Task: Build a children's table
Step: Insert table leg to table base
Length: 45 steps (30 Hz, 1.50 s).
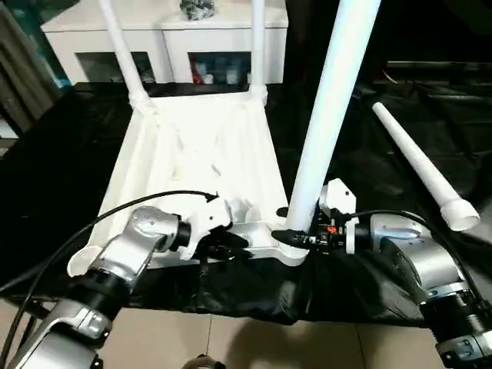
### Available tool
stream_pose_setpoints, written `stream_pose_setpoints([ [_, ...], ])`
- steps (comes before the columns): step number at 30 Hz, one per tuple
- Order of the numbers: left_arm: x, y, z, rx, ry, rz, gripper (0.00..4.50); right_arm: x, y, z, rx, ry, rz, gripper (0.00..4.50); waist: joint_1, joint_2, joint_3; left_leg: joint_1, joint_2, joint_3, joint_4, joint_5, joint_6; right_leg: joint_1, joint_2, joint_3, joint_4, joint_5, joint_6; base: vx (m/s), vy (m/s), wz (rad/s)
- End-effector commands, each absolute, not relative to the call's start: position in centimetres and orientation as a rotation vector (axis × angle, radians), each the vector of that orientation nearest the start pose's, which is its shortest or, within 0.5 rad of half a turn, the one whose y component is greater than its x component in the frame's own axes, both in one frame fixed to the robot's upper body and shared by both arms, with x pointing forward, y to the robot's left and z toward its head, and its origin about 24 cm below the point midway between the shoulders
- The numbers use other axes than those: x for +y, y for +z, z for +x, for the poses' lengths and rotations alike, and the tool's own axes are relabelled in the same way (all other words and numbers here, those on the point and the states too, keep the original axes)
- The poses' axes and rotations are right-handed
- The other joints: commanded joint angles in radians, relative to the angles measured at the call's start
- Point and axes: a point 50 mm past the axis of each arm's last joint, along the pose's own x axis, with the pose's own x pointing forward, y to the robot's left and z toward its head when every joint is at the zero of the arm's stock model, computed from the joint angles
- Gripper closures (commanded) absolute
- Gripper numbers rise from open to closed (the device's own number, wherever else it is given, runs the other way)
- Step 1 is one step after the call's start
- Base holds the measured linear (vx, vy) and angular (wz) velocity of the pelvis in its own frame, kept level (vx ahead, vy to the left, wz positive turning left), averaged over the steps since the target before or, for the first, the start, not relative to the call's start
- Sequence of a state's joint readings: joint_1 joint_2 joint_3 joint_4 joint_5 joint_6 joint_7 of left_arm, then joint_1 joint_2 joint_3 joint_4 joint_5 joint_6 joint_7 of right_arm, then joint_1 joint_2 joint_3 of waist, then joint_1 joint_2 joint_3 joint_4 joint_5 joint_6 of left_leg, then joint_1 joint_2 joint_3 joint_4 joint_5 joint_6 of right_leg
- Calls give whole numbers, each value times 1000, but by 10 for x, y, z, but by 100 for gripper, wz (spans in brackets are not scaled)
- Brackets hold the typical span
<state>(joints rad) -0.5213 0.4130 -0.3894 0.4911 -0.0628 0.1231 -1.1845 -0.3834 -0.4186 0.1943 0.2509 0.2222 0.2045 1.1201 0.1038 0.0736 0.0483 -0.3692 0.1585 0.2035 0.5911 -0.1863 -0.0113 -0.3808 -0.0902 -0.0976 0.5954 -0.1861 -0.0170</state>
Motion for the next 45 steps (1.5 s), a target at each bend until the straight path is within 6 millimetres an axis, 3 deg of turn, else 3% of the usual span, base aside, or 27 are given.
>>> stream_pose_setpoints([
  [1,133,41,304,483,-1342,403,396,-146,52,282,351,1254,-135,254,0,-3,-52,18,86,-50,-84,-344,-11,30,-90,67,-86,-355,-185,0,0,0],
  [8,131,48,302,441,-1374,314,449,-146,51,281,348,1251,-136,254,4,-1,-55,18,88,-50,-86,-344,-13,29,-89,66,-81,-329,-190,0,0,0],
  [17,113,52,297,380,-1373,192,450,-152,49,285,339,1222,-147,255,3,-6,-56,13,85,-47,-80,-302,10,32,-91,66,-82,-318,-195,0,0,0],
  [23,107,44,294,392,-1365,213,450,-154,47,284,346,1222,-154,255,0,-5,-57,12,84,-47,-78,-285,27,30,-87,65,-85,-342,-177,0,0,0],
  [28,105,43,298,385,-1325,238,450,-156,44,284,353,1206,-150,255,-3,-11,-56,12,83,-46,-77,-281,34,30,-87,64,-88,-364,-170,0,0,0],
  [35,88,44,316,358,-1118,305,450,-159,19,306,380,797,-143,255,-23,-9,-50,19,77,-53,-82,-342,-6,20,-88,59,-104,-502,-131,0,0,0],
  [37,77,45,321,345,-1050,327,450,-155,9,309,406,682,-124,255,-33,-9,-47,21,76,-55,-85,-383,-18,18,-87,57,-110,-532,-110,0,0,0],
  [38,63,47,325,327,-990,320,450,-147,1,314,431,567,-92,255,-38,-4,-47,26,74,-56,-84,-404,-28,15,-87,56,-113,-542,-106,0,0,0],
  [41,48,50,326,311,-976,295,450,-133,-5,318,445,491,-57,255,-50,-8,-48,22,71,-59,-85,-419,-25,17,-88,54,-116,-548,-102,0,0,0],
  [42,39,53,326,294,-971,274,450,-125,-6,320,447,478,-45,255,-53,-2,-50,22,71,-59,-84,-419,-22,15,-88,55,-116,-535,-104,0,0,0],
  [45,32,55,326,282,-983,263,450,-117,-5,321,440,481,-35,255,-53,-1,-51,18,71,-57,-85,-415,-8,18,-87,55,-114,-491,-113,0,0,0],
])
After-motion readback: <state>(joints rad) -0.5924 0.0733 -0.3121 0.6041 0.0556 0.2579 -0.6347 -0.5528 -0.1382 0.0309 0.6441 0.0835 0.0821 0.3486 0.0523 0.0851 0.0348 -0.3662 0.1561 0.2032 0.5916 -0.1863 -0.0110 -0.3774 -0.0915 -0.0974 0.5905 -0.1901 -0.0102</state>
